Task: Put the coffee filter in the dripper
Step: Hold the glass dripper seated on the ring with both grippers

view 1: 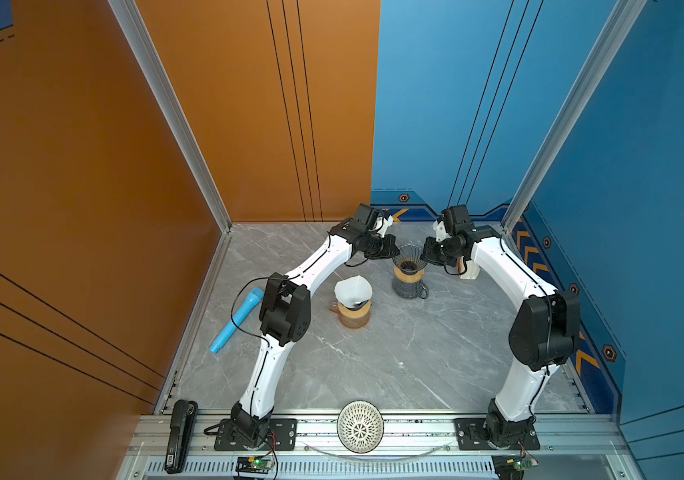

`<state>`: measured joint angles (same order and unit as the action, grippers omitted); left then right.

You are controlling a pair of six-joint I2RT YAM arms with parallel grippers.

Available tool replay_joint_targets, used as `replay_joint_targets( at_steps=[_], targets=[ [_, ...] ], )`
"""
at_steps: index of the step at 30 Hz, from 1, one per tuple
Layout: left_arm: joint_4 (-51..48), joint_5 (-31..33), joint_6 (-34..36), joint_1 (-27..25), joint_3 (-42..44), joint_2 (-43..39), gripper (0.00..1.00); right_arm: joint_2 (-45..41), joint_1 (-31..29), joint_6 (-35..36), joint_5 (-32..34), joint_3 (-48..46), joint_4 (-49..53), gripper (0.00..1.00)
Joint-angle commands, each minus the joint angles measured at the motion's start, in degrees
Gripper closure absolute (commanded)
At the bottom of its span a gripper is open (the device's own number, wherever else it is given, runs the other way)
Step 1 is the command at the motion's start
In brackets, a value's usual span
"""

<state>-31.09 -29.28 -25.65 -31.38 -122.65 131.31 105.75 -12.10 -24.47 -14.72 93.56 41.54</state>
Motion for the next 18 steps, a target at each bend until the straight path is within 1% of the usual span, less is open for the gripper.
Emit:
replay_joint_targets(
  at_steps=[1, 7, 11, 18],
  targets=[
    [-8.0, -2.0, 1.3, -0.6, 0.6, 3.2, 1.0, 4.6, 1.2, -3.0, 4.9, -1.9, 6.0, 1.0],
    [-8.0, -4.0, 1.7, -1.1, -1.6, 3.6, 1.0, 2.3, 1.4, -2.5, 2.9, -1.7, 5.9, 1.0],
    [-8.0, -5.0, 1.4, -1.5, -2.4, 4.8, 1.0, 0.3, 1.5, -2.4, 5.5, -1.9, 5.9, 1.0],
    [-8.0, -4.3, 1.7, -1.4, -1.6, 4.8, 1.0, 0.3, 1.4, -1.8, 5.9, -3.6, 4.0, 1.0]
  ],
)
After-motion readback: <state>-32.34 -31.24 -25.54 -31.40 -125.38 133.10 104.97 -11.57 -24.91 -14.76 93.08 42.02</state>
